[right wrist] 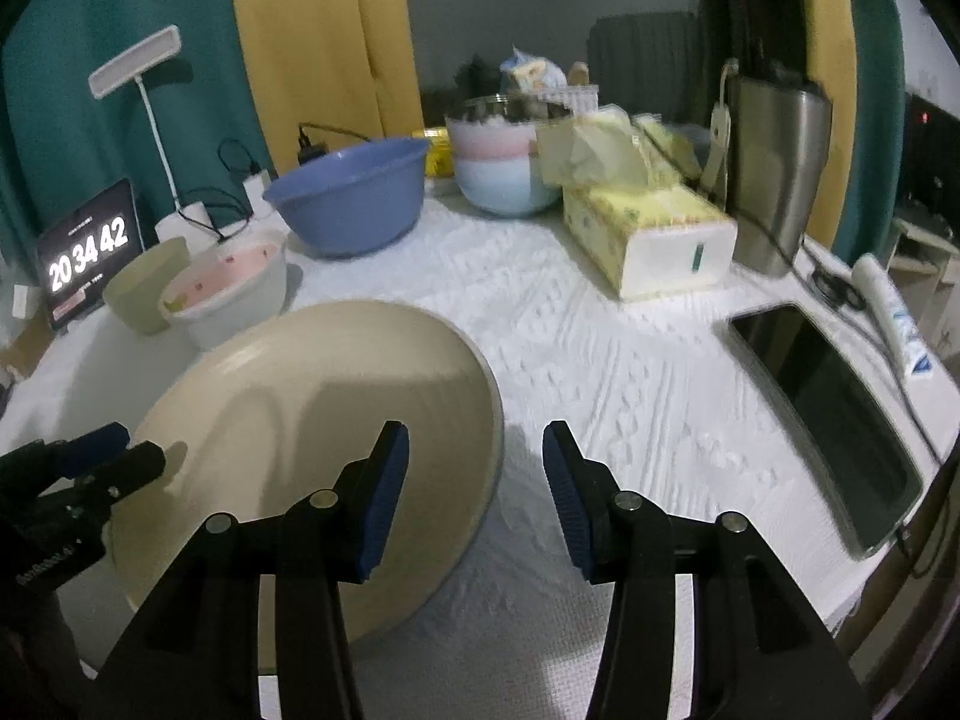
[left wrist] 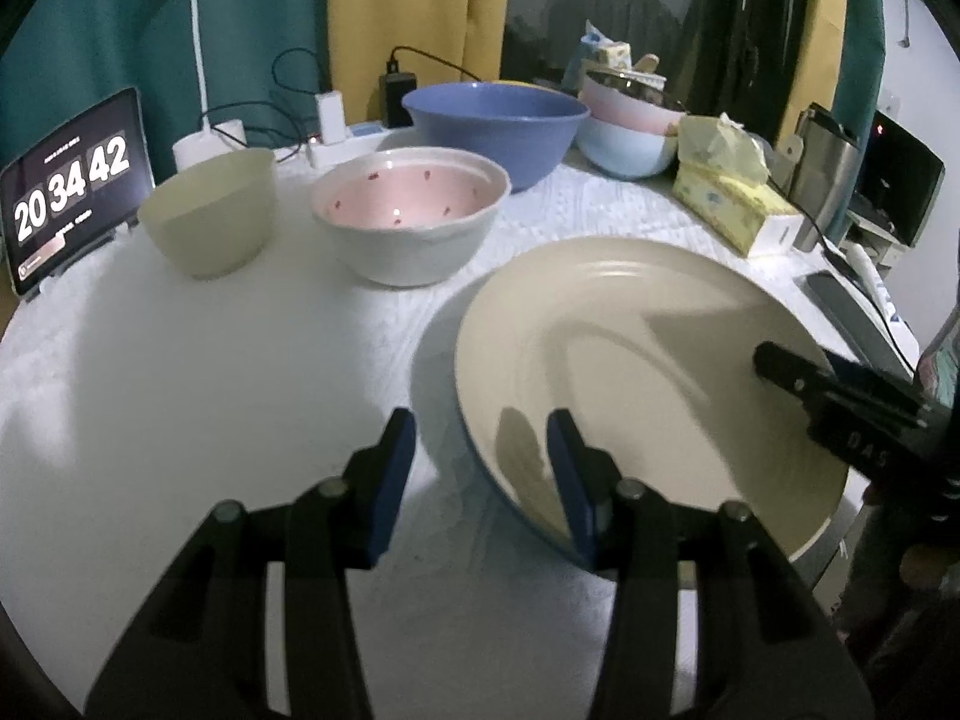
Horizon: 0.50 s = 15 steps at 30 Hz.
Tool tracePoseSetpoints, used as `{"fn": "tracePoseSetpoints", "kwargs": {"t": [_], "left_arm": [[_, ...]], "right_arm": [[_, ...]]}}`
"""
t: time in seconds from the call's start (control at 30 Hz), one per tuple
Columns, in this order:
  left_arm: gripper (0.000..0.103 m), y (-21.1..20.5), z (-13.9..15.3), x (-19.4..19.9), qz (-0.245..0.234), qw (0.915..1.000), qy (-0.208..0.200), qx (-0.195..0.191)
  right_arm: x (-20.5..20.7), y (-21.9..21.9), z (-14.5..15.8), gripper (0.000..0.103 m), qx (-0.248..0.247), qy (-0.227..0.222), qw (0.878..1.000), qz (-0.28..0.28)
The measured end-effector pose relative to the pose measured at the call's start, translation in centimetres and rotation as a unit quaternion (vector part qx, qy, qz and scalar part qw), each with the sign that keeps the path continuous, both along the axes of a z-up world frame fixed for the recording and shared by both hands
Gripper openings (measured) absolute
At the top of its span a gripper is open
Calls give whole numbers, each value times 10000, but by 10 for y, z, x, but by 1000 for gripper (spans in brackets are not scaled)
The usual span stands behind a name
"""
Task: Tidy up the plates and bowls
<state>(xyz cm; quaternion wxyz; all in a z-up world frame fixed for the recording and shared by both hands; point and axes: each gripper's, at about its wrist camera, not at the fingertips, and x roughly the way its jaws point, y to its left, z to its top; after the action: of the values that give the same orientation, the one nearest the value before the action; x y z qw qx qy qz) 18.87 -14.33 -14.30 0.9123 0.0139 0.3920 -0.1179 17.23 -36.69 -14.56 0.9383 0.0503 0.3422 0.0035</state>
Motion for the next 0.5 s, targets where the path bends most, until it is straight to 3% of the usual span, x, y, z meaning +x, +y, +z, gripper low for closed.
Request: {"fn": "tracePoseSetpoints", "kwargs": {"t": [0.23, 0.5], "left_arm": [[47, -4, -8, 6, -4, 10000, 78, -1], [47, -3, -8, 14, -87, 9994, 220, -240]], "right_arm": [[2, -3, -9, 49, 140, -156, 9998, 67], [7, -16, -10, 49, 770, 129, 9968, 154]]}}
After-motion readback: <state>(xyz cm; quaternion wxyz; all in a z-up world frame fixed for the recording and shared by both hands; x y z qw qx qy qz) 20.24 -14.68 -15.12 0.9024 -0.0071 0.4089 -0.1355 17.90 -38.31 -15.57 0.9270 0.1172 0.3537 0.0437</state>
